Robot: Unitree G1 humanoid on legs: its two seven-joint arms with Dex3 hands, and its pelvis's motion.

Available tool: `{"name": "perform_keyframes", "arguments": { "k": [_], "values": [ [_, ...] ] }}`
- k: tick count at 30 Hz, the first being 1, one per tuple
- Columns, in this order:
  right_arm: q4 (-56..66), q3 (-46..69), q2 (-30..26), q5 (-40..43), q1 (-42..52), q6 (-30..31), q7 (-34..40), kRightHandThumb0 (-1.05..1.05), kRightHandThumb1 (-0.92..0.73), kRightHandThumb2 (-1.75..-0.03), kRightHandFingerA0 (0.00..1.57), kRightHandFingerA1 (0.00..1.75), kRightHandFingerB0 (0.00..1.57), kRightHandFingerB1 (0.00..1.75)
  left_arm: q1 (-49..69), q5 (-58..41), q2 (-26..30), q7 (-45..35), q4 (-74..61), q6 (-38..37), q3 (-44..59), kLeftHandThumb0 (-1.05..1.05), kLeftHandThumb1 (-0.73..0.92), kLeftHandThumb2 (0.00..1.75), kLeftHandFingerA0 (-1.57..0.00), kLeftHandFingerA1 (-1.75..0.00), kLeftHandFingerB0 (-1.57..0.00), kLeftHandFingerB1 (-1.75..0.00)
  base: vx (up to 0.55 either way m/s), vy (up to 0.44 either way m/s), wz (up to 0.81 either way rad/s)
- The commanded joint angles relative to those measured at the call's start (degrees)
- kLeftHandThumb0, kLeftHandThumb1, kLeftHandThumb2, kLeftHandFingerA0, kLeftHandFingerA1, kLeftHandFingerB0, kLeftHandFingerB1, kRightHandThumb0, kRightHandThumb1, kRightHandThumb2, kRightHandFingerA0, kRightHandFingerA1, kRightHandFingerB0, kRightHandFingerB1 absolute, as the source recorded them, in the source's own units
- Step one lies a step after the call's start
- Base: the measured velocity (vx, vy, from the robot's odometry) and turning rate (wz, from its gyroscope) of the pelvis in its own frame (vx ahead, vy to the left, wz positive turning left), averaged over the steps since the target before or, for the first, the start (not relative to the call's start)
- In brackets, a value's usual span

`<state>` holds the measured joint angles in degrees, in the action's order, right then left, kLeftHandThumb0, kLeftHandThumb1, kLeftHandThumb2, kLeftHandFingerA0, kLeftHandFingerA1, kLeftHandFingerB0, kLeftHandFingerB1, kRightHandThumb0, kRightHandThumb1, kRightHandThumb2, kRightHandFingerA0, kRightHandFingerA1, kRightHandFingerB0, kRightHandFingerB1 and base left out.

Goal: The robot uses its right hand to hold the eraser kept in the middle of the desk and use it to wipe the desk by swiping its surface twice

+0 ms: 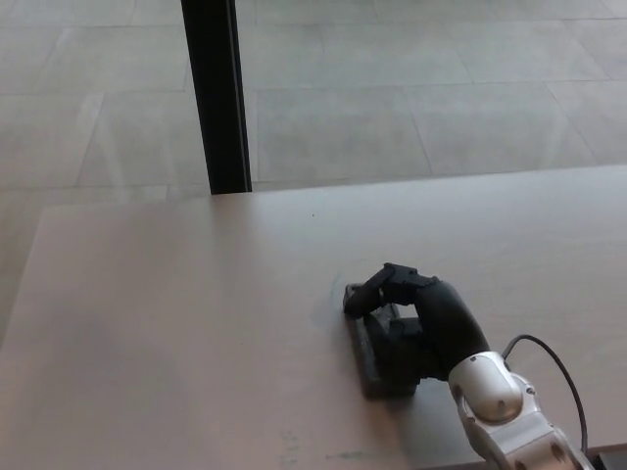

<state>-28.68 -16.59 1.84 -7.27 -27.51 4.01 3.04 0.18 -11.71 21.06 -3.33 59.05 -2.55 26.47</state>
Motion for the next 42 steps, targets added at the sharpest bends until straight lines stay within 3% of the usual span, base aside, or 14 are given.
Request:
{"name": "perform_keyframes", "arguments": {
  "k": [1, 4, 10, 17, 24, 25, 27, 29, 30, 33, 38, 39, 40, 42],
  "values": [
    [-3.9, -6.1, -3.2, -8.6, 1.4, -2.3, -0.2, -0.37, -0.73, -0.77, 0.72, 1.57, 0.69, 1.10, 0.1, -0.6, 1.2, -0.5, 0.0, 0.3, 0.1, -0.48, 0.43, 0.86, -0.74, -0.83, -0.53, -0.68, 0.00, 0.000, 0.00],
    [-7.4, -8.0, -5.3, -10.2, 1.2, -5.8, 0.2, -0.32, -0.68, -0.87, 0.77, 1.72, 0.72, 1.34, 0.1, 0.0, 1.5, -0.2, 0.1, -0.2, -0.4, -0.48, 0.44, 0.87, -0.75, -0.82, -0.54, -0.68, 0.00, 0.000, 0.00],
    [-11.2, -9.2, -8.2, -11.0, 1.8, -8.0, 0.2, -0.31, -0.52, -1.15, 0.92, 1.75, 0.80, 1.47, 0.3, -0.5, 1.5, -0.5, -0.7, 0.5, -0.6, -0.51, 0.44, 0.88, -0.75, -0.82, -0.53, -0.68, 0.00, 0.000, 0.00],
    [-13.4, -5.5, -10.4, -9.9, 3.1, -6.4, 0.7, -0.36, -0.69, -0.90, 0.84, 1.75, 0.72, 1.52, 0.0, -0.7, 1.6, -0.3, 0.5, -0.2, -0.4, -0.49, 0.45, 0.89, -0.73, -0.82, -0.51, -0.67, 0.00, 0.000, 0.00],
    [-15.6, 7.9, -11.2, -2.3, 3.1, -1.8, 1.1, -0.32, -0.64, -0.91, 0.94, 1.75, 0.76, 1.51, 0.6, -1.2, 1.1, -0.2, 0.2, -0.5, -0.1, -0.54, 0.44, 0.88, -0.77, -0.84, -0.54, -0.69, 0.00, 0.000, 0.00],
    [-16.5, 10.4, -12.5, -1.1, 3.7, -2.3, 0.6, -0.35, -0.66, -0.85, 0.95, 1.75, 0.64, 1.75, 0.8, -1.6, 1.2, -1.0, 0.6, -0.9, 0.2, -0.52, 0.46, 0.89, -0.74, -0.84, -0.52, -0.69, 0.00, 0.000, 0.00],
    [-18.6, 13.8, -12.8, 0.6, 3.8, -3.6, 0.8, -0.34, -0.57, -0.99, 1.00, 1.75, 0.71, 1.75, 0.7, -1.6, 1.2, -0.7, 1.2, -1.2, 0.4, -0.54, 0.47, 0.90, -0.75, -0.84, -0.53, -0.68, 0.00, 0.000, 0.00],
    [-20.4, 17.6, -12.6, 2.5, 3.6, -3.4, 2.0, -0.35, -0.55, -0.96, 1.02, 1.75, 0.70, 1.73, 0.9, -1.6, 1.3, -0.8, 1.3, -1.3, 0.4, -0.53, 0.47, 0.90, -0.75, -0.84, -0.52, -0.68, 0.00, 0.000, 0.00],
    [-21.1, 19.2, -12.9, 2.7, 3.4, -3.2, 2.2, -0.33, -0.59, -0.97, 1.02, 1.75, 0.80, 1.51, 1.1, -1.6, 1.2, -0.8, 1.0, -1.3, 0.4, -0.53, 0.48, 0.91, -0.75, -0.84, -0.53, -0.69, 0.00, 0.000, 0.00],
    [-22.9, 23.3, -15.0, 3.2, 3.6, -2.8, 4.5, -0.34, -0.71, -0.84, 1.01, 1.75, 0.68, 1.61, 1.5, -2.0, 1.0, -0.8, 0.0, -0.7, 0.7, -0.49, 0.48, 0.92, -0.75, -0.85, -0.51, -0.68, 0.00, 0.000, 0.00],
    [-24.4, 28.0, -17.8, 4.9, 3.8, -2.7, 3.4, -0.33, -0.62, -0.94, 1.00, 1.75, 0.76, 1.45, 1.7, -1.5, 1.1, -0.3, 0.3, -1.2, 0.4, -0.53, 0.48, 0.91, -0.76, -0.83, -0.53, -0.68, 0.00, 0.000, 0.00],
    [-24.4, 27.5, -19.0, 3.6, 4.1, -3.1, 3.4, -0.30, -0.59, -0.95, 1.23, 1.75, 0.70, 1.35, 1.4, -2.0, 1.2, -0.7, 0.7, -1.0, 0.8, -0.52, 0.48, 0.91, -0.75, -0.84, -0.53, -0.68, 0.00, 0.000, 0.00],
    [-24.9, 28.8, -20.2, 4.2, 4.1, -3.2, 3.7, -0.29, -0.66, -0.80, 0.98, 1.75, 0.64, 1.54, 1.9, -1.8, 1.1, -0.4, -0.1, -0.8, 0.6, -0.54, 0.49, 0.91, -0.76, -0.84, -0.54, -0.69, 0.00, 0.000, 0.00],
    [-25.3, 29.4, -21.4, 4.3, 4.0, -3.8, 3.3, -0.29, -0.64, -0.87, 1.00, 1.75, 0.65, 1.58, 2.0, -2.0, 1.0, -0.6, -0.3, -0.9, 0.8, -0.54, 0.49, 0.91, -0.75, -0.84, -0.54, -0.69, 0.00, 0.000, 0.00]
  ]
}}
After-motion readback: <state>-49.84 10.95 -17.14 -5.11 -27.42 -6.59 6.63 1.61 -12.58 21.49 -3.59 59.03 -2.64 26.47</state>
